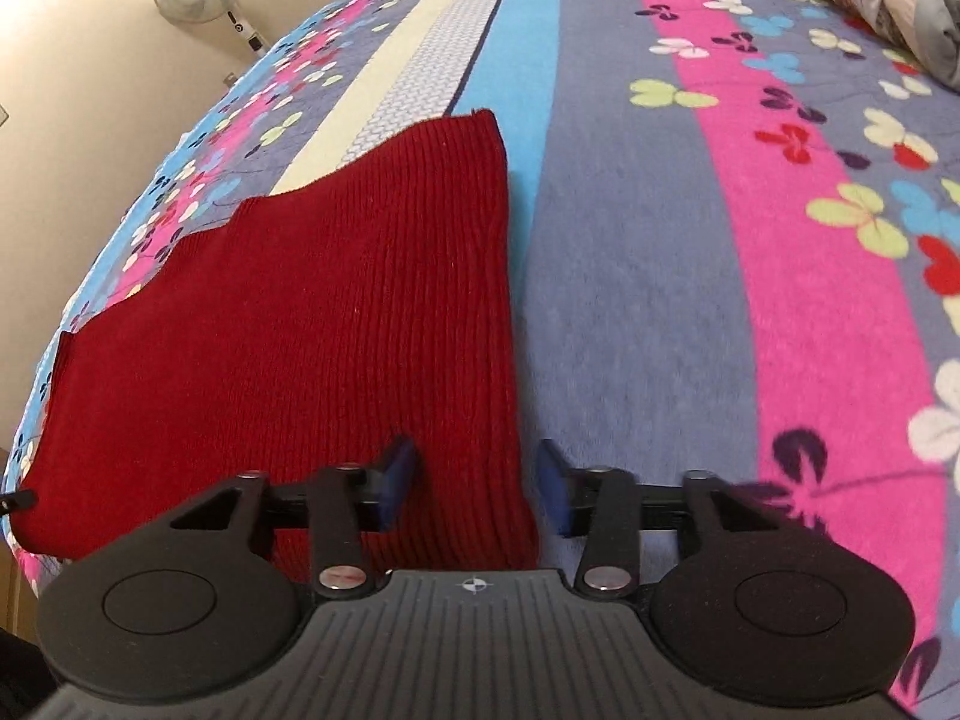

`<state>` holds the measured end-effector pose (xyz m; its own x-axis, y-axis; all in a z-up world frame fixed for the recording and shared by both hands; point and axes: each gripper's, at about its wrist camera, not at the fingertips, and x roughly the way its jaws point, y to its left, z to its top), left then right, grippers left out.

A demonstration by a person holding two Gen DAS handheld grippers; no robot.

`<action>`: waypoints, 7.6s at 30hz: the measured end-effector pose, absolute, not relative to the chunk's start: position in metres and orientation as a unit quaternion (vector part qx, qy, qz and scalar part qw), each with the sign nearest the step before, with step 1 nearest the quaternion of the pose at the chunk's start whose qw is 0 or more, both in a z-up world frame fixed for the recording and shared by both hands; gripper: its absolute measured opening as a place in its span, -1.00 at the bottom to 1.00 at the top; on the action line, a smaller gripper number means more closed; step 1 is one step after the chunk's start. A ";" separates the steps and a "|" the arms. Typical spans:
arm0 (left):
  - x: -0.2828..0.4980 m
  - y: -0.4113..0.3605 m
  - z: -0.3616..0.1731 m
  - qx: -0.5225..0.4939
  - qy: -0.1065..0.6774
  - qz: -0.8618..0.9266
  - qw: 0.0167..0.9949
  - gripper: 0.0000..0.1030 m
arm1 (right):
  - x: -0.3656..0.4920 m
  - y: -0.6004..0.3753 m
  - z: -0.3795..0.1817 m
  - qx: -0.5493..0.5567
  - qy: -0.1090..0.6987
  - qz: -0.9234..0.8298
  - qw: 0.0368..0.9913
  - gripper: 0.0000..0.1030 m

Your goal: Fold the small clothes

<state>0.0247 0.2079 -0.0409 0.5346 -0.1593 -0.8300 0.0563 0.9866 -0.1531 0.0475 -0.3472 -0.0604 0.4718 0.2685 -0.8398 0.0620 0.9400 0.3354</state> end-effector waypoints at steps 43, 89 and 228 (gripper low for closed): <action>-0.030 0.162 -0.020 0.018 0.377 0.021 0.926 -0.14 | 0.026 -0.322 -0.044 -0.048 0.424 0.061 0.902 -0.11; -0.008 0.172 -0.074 -0.413 0.351 0.247 0.803 0.31 | 0.034 -0.343 0.001 0.002 0.354 0.048 0.934 -0.11; 0.146 0.084 0.024 -0.110 0.314 -0.132 0.934 0.23 | 0.066 -0.238 -0.030 0.169 0.363 0.179 0.899 -0.39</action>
<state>0.1456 0.0837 0.0242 0.7672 -0.3165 -0.5579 0.1779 0.9407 -0.2889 0.0657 -0.2384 -0.0302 0.6725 0.4435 -0.5924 -0.1986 0.8793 0.4329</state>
